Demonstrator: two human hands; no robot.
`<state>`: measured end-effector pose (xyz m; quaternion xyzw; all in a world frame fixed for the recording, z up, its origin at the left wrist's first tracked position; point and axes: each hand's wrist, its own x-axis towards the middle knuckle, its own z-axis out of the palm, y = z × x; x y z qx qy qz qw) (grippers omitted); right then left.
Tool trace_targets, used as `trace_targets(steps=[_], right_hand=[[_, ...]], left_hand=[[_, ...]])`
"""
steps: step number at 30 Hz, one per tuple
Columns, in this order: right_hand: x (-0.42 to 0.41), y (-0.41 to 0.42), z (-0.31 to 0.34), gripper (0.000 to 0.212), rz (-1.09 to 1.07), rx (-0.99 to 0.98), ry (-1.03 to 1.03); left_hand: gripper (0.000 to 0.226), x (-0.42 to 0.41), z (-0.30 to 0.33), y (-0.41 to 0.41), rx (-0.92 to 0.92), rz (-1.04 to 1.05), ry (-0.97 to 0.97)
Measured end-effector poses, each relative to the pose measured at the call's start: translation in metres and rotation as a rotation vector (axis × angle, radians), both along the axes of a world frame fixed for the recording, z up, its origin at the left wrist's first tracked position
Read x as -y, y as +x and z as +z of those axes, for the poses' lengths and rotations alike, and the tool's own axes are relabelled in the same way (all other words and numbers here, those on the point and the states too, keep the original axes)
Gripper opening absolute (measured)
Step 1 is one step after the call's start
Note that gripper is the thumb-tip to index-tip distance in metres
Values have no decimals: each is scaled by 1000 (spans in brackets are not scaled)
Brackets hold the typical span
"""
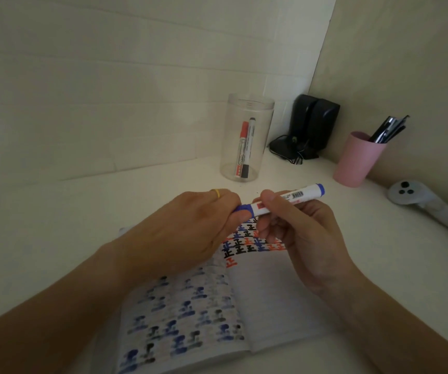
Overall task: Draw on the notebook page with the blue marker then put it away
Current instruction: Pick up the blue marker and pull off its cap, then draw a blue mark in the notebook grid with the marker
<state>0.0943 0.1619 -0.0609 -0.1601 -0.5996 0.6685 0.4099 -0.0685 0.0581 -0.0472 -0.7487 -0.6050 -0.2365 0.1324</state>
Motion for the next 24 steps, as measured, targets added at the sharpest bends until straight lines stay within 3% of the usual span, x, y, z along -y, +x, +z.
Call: trace_targets(steps=[2, 5, 8, 12, 14, 17, 21, 24], right_hand=[[3, -3, -1, 23, -65, 19, -51], [3, -6, -1, 24, -124, 14, -77], [4, -7, 0, 22, -100, -33, -34], [-11, 6, 11, 30, -123, -101, -65], [-23, 22, 17, 38, -265, -93, -106], [-21, 27, 15, 24, -270, 62, -25], [0, 15, 9, 27, -46, 218, 18], [4, 14, 5, 32, -11, 279, 23]], left_hand=[[43, 0, 1, 1, -125, 16, 51], [46, 0, 0, 3, -46, 10, 48], [40, -5, -3, 6, 262, -57, -93], [54, -2, -2, -13, 739, -107, -268], [51, 7, -6, -30, 621, -56, -157], [35, 11, -12, -42, 340, -23, 12], [36, 3, -19, -49, 288, -11, -95], [37, 1, -24, -58, 308, -78, -205]])
